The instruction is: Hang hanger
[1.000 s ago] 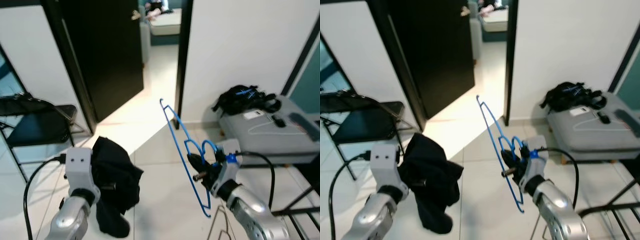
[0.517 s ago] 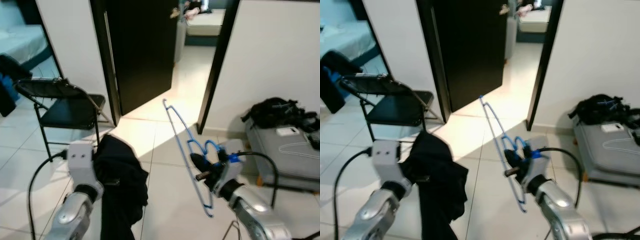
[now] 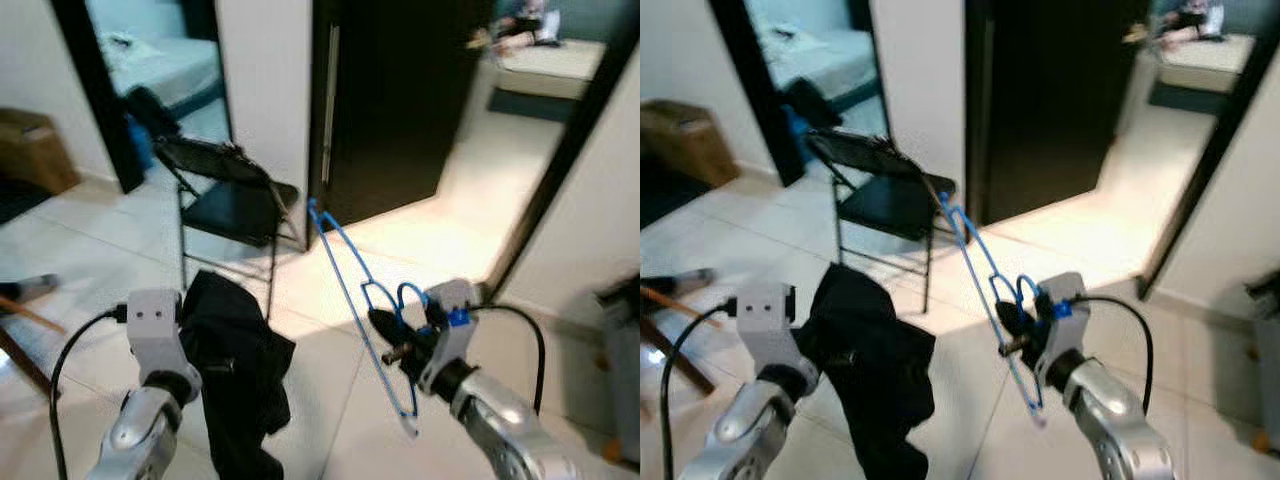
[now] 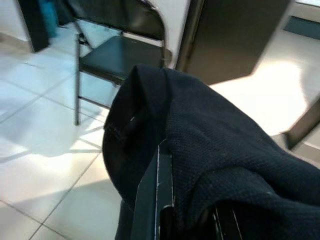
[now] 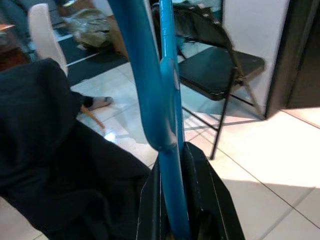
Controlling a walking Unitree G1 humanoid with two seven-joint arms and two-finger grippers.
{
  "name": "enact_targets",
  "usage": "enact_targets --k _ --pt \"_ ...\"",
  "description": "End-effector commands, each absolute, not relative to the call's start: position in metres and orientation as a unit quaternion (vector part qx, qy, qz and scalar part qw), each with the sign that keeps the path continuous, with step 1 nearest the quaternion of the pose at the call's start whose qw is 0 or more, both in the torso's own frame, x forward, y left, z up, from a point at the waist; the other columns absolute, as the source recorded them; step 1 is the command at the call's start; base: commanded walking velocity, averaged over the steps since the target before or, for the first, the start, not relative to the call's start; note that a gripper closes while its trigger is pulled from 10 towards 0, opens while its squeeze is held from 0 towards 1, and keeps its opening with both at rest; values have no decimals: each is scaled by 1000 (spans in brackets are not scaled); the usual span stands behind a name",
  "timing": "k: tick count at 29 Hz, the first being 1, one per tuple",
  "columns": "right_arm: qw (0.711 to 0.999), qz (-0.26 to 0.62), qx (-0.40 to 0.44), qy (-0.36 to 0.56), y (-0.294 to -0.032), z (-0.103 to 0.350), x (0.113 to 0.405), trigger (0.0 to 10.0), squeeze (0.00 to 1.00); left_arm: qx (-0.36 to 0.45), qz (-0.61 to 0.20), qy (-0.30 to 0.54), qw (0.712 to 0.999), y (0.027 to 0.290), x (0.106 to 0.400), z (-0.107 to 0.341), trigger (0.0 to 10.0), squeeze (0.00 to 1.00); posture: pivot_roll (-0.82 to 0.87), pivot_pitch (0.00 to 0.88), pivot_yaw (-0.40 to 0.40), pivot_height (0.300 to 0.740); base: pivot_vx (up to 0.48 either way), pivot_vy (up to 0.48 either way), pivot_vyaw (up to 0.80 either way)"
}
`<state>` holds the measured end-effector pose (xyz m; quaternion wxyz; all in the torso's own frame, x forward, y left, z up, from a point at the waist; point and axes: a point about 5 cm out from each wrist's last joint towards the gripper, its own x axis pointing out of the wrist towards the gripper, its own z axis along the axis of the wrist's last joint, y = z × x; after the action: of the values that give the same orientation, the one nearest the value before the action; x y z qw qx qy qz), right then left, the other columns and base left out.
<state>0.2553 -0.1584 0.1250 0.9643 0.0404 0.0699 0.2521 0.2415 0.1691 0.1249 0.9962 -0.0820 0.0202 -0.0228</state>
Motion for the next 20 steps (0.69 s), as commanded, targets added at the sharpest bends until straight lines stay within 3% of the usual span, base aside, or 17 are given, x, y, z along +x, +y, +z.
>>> enact_targets --k 1,20 --pt "964 253 40 70 -158 124 256 10000 0 -83 -30 11 996 167 241 128 10000 0 13 0 -38 740 289 0 781" --pt "963 256 36 70 -158 125 258 10000 0 -82 -28 3 996 168 243 130 10000 0 11 0 -43 740 284 0 781"
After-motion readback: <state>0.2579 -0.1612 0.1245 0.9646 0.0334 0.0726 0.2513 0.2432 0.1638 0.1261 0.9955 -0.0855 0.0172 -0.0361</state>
